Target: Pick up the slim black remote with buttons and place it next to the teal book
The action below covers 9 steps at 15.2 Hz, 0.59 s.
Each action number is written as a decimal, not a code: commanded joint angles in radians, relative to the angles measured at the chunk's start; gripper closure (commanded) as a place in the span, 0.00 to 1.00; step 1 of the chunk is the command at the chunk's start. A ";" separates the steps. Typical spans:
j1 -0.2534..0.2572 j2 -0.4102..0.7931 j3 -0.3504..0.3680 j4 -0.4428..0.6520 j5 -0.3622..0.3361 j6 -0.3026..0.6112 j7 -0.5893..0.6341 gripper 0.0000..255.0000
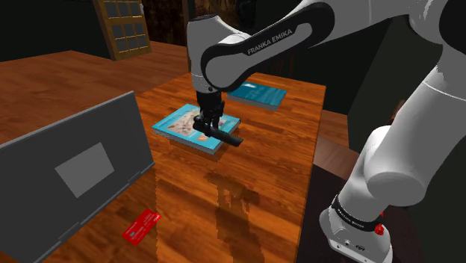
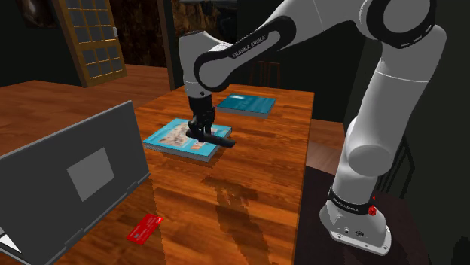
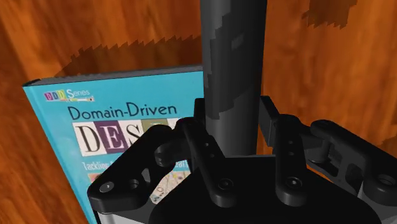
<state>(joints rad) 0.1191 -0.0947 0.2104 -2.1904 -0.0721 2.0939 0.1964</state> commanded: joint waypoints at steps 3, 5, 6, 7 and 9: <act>-0.041 -0.058 -0.055 -0.061 0.005 0.011 -0.100 1.00; -0.062 -0.082 -0.085 -0.089 0.003 0.018 -0.150 1.00; -0.073 -0.093 -0.100 -0.101 0.001 0.022 -0.175 1.00; -0.083 -0.102 -0.115 -0.112 -0.001 0.025 -0.200 1.00; -0.105 -0.119 -0.146 -0.130 -0.006 0.030 -0.250 1.00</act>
<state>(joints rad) 0.0243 -0.2058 0.0790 -2.3176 -0.0756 2.1268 -0.0269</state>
